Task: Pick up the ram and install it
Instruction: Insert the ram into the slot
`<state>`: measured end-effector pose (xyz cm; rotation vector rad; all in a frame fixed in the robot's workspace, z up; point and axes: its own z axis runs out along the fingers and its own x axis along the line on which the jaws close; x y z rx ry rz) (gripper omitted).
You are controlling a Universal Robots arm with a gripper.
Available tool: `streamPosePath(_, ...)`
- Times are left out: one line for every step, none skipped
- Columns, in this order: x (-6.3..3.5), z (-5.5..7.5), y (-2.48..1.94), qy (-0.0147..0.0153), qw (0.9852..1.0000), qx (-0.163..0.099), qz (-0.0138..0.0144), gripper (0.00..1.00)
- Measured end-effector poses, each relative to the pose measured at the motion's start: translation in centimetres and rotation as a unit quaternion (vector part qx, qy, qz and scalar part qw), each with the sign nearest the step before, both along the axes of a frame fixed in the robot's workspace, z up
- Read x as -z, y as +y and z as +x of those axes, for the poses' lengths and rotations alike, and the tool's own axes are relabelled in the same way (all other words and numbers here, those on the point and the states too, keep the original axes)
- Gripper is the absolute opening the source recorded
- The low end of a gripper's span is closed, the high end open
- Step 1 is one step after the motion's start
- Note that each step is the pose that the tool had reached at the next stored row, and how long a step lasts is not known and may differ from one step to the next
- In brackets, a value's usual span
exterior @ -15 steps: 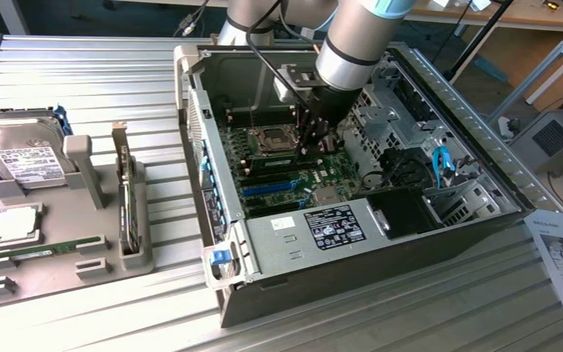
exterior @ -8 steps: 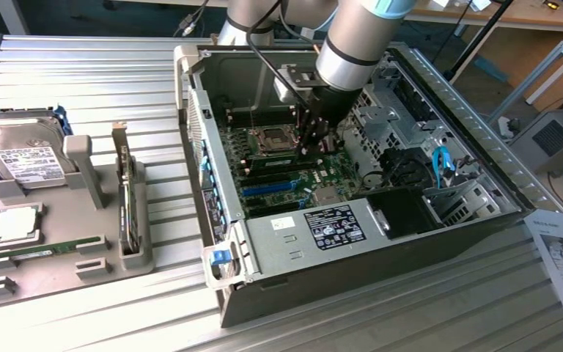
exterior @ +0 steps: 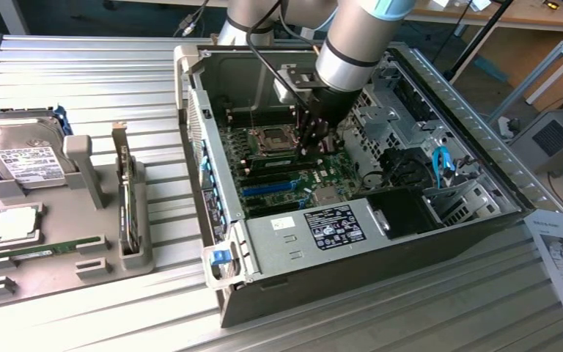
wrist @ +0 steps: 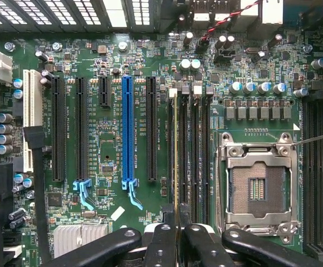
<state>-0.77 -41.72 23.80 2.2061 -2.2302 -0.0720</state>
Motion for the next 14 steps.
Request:
streamPosePath(0.0, 0.0, 0.0, 0.0, 1.0, 0.0, -0.0001, 0.12)
streamPosePath(0.03, 0.0, 0.0, 0.0, 1.0, 0.0, 0.0, 0.12)
streamPosePath(0.05, 0.0, 0.0, 0.0, 1.0, 0.0, 0.0, 0.12)
streamPosePath(0.09, 0.0, 0.0, 0.0, 1.0, 0.0, 0.0, 0.12)
streamPosePath(0.09, 0.0, 0.0, 0.0, 1.0, 0.0, 0.0, 0.12)
streamPosePath(0.09, 0.0, 0.0, 0.0, 1.0, 0.0, 0.0, 0.12)
streamPosePath(0.09, 0.0, 0.0, 0.0, 1.0, 0.0, 0.0, 0.12)
streamPosePath(0.09, 0.0, 0.0, 0.0, 1.0, 0.0, 0.0, 0.12)
streamPosePath(0.1, 0.0, 0.0, 0.0, 1.0, 0.0, 0.0, 0.12)
streamPosePath(0.11, 0.0, 0.01, 0.0, 1.0, 0.0, 0.0, 0.12)
streamPosePath(0.13, 0.0, 0.03, -0.0001, 1.0, 0.0, 0.0002, 0.12)
streamPosePath(0.14, 0.0, 0.04, -0.0001, 1.0, 0.0, 0.0002, 0.12)
streamPosePath(0.13, 0.0, 0.05, -0.0001, 1.0, 0.0, 0.0001, 0.12)
streamPosePath(0.13, 0.0, 0.06, 0.0, 1.0, 0.0, 0.0, 0.12)
